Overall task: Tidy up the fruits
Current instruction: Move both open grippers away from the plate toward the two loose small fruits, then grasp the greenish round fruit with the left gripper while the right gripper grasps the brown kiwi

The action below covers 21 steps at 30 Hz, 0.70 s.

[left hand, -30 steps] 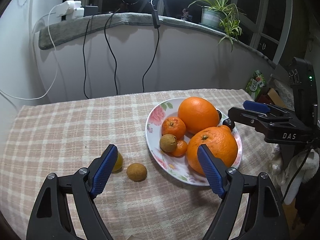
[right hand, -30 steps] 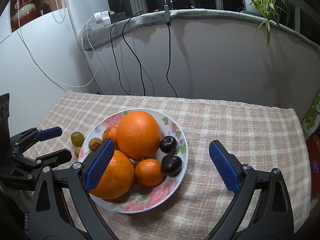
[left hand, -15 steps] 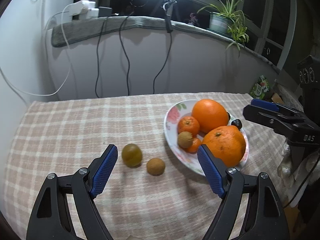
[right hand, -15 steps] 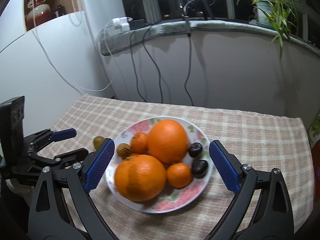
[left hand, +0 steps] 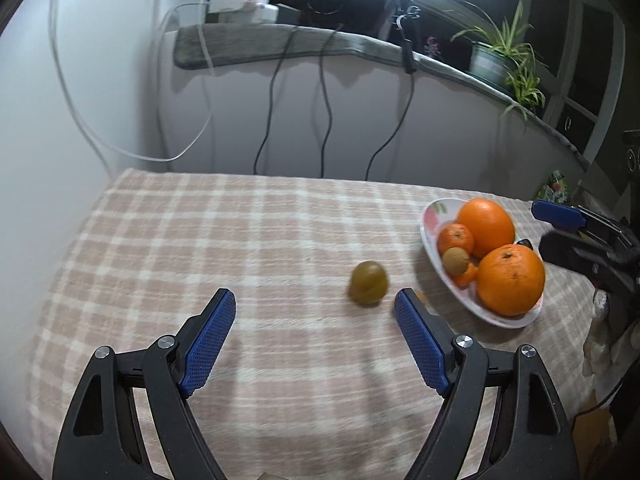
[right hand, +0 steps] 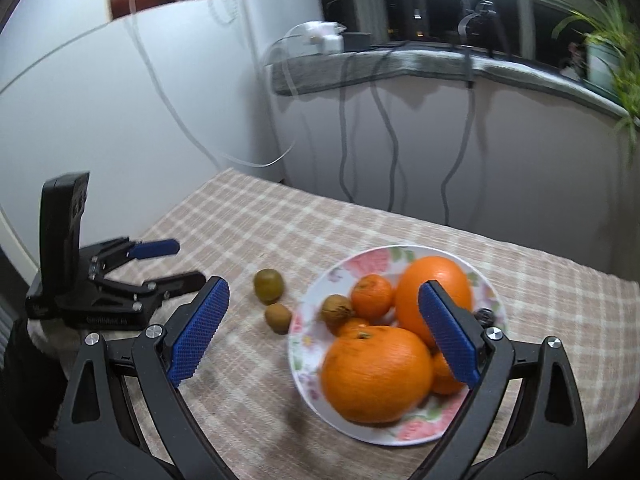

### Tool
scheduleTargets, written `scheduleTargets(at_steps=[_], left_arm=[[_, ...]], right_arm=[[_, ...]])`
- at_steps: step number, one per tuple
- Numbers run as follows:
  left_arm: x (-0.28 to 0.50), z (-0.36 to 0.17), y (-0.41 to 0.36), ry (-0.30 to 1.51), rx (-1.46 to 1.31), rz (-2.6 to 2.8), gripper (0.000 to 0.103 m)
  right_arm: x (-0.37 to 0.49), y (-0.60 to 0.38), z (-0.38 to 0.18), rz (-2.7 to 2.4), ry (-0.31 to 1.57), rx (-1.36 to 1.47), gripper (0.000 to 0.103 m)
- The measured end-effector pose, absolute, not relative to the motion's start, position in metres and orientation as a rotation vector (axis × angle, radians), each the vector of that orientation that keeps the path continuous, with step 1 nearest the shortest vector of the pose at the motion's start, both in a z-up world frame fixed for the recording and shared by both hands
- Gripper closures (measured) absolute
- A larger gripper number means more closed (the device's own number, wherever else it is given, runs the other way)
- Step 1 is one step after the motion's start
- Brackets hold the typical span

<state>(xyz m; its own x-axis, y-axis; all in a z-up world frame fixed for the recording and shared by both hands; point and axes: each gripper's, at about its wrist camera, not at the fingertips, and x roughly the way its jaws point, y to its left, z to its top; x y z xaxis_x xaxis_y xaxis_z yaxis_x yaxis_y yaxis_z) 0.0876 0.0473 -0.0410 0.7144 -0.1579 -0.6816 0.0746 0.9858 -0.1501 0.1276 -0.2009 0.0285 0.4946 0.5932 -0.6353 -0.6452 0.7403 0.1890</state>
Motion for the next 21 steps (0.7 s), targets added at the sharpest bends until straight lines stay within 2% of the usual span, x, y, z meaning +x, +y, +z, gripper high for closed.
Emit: scheduleTargets(at_steps=[6, 9, 11, 15, 17, 19, 21], left_arm=[[0.087, -0.045, 0.063, 0.768, -0.138, -0.127, 0.023], [0.089, -0.046, 0.065, 0.77, -0.151, -0.15, 0.032], [0.091, -0.046, 0.065, 0.771, -0.155, -0.172, 0.034], [0.095, -0.046, 0.062, 0.777, -0.157, -0.222, 0.044], [0.098, -0.047, 0.06, 0.782, -0.16, -0.251, 0.047], [0.101, -0.047, 0.058, 0.786, -0.16, -0.274, 0.05], [0.103, -0.047, 0.056, 0.79, -0.155, -0.298, 0.054]], right_arm=[[0.116, -0.177, 0.023, 0.809, 0.742, -0.134, 0.006], [0.11, -0.171, 0.019, 0.822, 0.751, -0.119, 0.006], [0.105, -0.167, 0.016, 0.831, 0.772, -0.098, 0.016], [0.097, -0.158, 0.002, 0.816, 0.825, -0.068, 0.025], [0.094, -0.153, -0.007, 0.794, 0.859, -0.06, 0.04], [0.093, -0.15, -0.017, 0.753, 0.906, -0.015, 0.047], [0.092, -0.148, -0.029, 0.717, 0.944, 0.041, 0.047]])
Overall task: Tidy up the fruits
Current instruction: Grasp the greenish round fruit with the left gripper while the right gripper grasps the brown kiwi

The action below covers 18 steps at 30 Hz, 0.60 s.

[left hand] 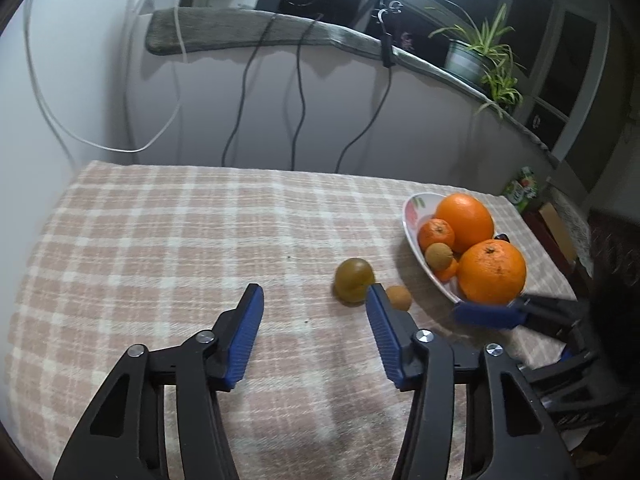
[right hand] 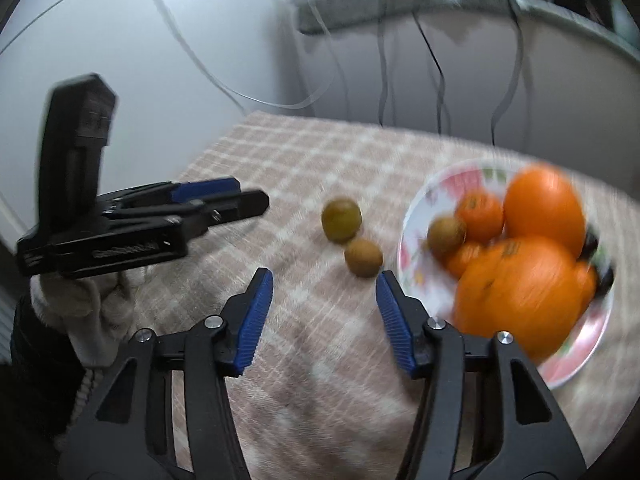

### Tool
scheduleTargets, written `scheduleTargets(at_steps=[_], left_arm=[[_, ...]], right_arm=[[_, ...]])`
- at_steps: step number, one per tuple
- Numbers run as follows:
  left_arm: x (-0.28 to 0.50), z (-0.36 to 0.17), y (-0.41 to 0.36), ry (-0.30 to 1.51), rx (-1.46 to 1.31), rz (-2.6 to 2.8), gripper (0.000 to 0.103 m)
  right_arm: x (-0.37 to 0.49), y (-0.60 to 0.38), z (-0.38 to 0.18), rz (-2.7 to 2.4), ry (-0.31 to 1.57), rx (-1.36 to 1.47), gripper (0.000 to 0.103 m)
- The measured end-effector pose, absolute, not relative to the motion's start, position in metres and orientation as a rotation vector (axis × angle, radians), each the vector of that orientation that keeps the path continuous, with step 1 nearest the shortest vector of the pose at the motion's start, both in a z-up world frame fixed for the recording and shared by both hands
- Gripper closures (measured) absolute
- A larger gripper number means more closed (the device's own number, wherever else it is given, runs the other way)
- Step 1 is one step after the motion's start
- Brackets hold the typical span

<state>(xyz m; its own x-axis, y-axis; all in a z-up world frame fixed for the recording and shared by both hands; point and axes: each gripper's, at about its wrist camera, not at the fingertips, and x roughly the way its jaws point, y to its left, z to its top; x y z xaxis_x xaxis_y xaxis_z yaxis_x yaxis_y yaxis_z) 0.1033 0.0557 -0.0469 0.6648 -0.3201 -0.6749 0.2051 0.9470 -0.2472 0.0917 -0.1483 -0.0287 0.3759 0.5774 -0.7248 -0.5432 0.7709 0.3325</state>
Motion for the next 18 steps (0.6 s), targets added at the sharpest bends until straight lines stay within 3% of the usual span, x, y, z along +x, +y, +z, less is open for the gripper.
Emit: scheduleTargets(at_steps=[10, 18], left_arm=[[0.119, -0.052, 0.047, 0.824, -0.137, -0.406, 0.064], [0.133, -0.059, 0.035, 0.861, -0.102, -0.489, 0.067]], right_arm=[[0.092, -0.125, -0.048, 0.519, 0.947, 0.012, 0.063], [0.1, -0.123, -0.049, 0.44, 0.955, 0.002, 0.065]])
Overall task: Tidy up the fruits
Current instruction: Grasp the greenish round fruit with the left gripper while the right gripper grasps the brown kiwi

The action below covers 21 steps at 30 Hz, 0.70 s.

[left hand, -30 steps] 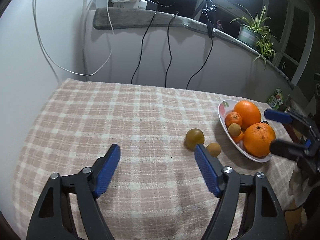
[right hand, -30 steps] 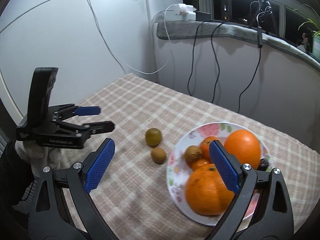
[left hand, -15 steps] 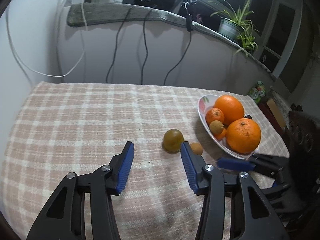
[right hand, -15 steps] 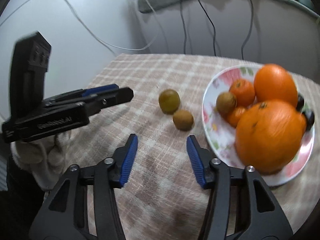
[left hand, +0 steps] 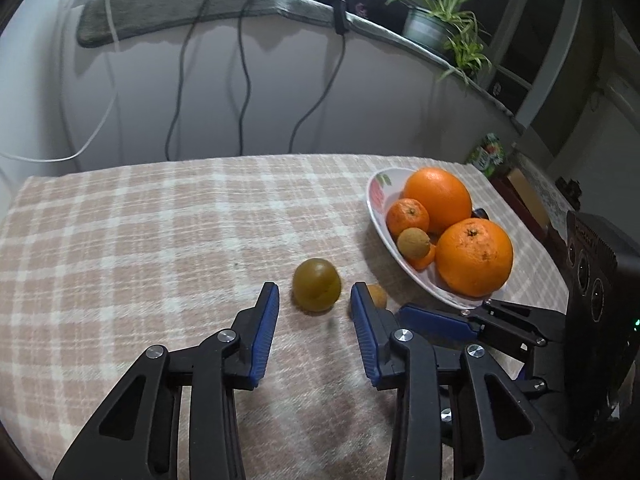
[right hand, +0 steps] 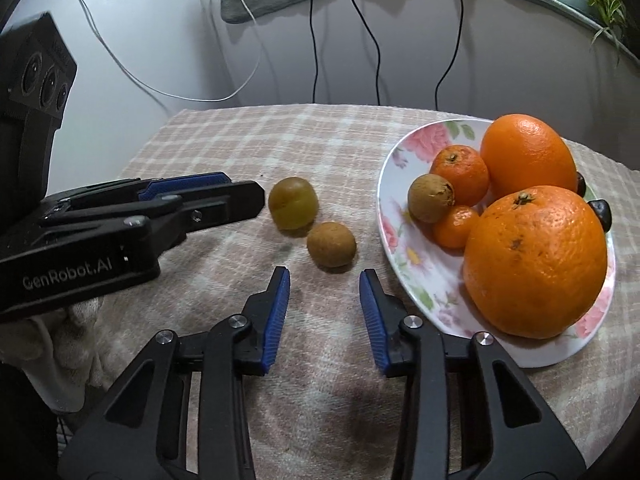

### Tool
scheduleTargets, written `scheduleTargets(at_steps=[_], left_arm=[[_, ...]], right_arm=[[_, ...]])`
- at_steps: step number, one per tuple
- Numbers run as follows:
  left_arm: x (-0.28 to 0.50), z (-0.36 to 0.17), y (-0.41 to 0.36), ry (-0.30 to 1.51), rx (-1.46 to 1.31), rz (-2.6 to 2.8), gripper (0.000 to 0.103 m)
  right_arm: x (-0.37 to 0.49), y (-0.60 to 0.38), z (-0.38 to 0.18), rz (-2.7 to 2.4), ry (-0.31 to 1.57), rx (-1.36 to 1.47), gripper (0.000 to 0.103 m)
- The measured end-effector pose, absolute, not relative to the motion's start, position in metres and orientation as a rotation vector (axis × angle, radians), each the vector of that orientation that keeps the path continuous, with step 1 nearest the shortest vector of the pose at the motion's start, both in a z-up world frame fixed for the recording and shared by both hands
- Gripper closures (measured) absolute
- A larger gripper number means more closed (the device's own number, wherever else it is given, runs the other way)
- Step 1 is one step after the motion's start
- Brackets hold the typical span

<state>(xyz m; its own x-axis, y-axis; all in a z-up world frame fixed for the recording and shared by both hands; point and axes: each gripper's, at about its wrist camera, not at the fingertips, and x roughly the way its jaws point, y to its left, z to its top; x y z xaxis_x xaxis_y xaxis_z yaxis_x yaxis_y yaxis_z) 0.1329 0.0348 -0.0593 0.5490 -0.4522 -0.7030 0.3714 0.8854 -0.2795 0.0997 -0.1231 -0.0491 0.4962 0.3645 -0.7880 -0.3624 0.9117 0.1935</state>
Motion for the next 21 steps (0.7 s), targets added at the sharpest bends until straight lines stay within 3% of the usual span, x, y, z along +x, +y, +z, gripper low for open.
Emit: scheduleTargets(at_steps=[13, 16, 21], left_arm=[[0.158, -0.079, 0.032, 0.921, -0.117, -0.56, 0.067], [0.16, -0.084, 0.034, 0.931, -0.137, -0.579, 0.075], [0.161, -0.083, 0.046, 0.916, -0.177, -0.568, 0.078]], right_arm=[[0.109, -0.105, -0.048, 0.397, 0.955, -0.029, 0.068], [0.114, -0.098, -0.048, 0.382, 0.949, -0.04, 0.069], [0.116, -0.095, -0.049, 0.369, 0.95, -0.065, 0.07]])
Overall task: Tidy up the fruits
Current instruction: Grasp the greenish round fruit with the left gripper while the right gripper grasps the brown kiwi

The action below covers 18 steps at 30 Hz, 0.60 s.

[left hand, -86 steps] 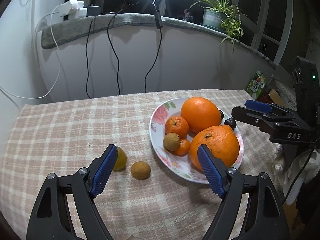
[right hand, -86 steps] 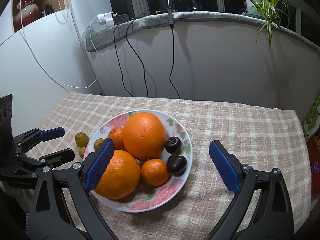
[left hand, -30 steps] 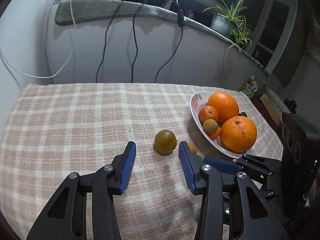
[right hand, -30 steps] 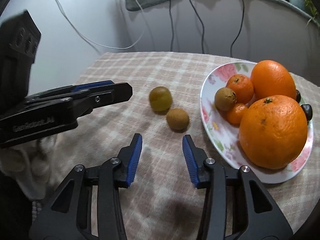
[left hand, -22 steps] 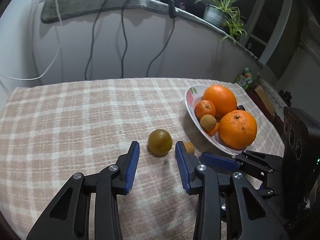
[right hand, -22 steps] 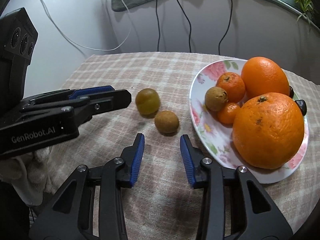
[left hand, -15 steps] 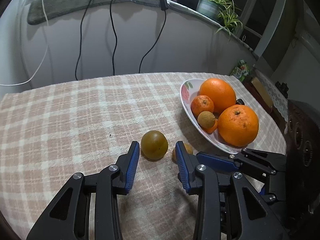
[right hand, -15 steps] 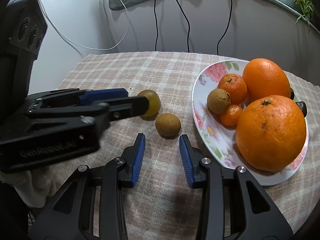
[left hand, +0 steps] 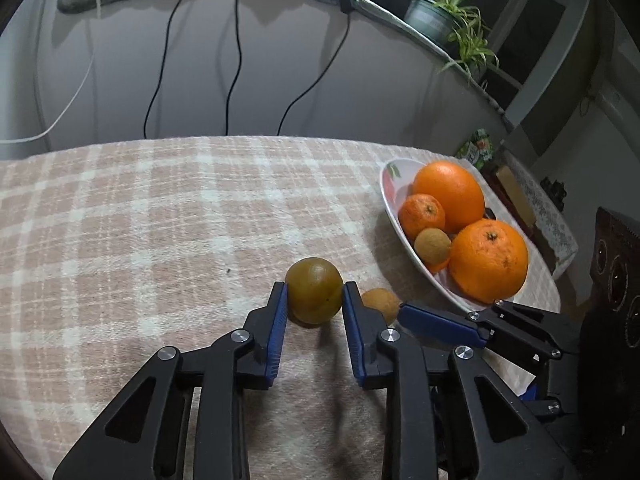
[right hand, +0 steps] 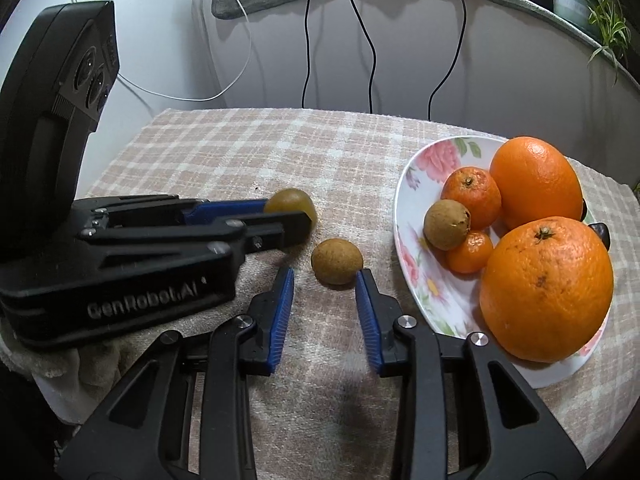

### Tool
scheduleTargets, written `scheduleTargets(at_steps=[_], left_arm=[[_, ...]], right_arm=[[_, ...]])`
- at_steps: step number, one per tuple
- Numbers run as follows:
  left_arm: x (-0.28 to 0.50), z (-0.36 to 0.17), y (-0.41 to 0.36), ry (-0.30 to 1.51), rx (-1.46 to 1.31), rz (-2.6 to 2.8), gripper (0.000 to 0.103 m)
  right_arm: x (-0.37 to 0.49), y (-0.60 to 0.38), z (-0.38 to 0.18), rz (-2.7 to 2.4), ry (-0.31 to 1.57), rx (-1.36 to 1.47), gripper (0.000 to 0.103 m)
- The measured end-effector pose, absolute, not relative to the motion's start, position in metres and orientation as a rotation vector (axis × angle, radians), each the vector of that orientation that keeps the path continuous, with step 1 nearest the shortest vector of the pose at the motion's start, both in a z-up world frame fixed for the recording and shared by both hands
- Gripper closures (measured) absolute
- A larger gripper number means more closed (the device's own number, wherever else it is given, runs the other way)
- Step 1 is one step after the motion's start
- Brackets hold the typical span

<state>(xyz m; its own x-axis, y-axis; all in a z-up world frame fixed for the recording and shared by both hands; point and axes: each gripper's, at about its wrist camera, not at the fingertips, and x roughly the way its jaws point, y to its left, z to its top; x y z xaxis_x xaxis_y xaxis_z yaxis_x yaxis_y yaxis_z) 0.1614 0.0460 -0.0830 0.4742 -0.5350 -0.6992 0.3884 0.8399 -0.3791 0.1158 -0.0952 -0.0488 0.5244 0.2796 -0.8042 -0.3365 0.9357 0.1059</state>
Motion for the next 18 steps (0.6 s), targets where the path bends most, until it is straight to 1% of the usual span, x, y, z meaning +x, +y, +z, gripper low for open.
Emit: scheduleTargets(at_steps=[1, 4, 11, 18], left_arm=[[0.161, -0.083, 0.048, 0.913, -0.183, -0.565, 0.078], [0.16, -0.082, 0.052, 0.9, -0.182, -0.556, 0.078], [0.164, -0.082, 0.063, 0.883, -0.222, -0.559, 0.078], [0.16, -0.079, 0.064, 0.863, -0.223, -0.558, 0.078]], right_arm=[[0.118, -0.095, -0.049, 0.362, 0.951, -0.071, 0.07], [0.124, -0.094, -0.049, 0.342, 0.948, -0.079, 0.074], [0.129, -0.082, -0.05, 0.314, 0.94, -0.14, 0.074], [0.129, -0.088, -0.047, 0.333, 0.934, -0.094, 0.075]])
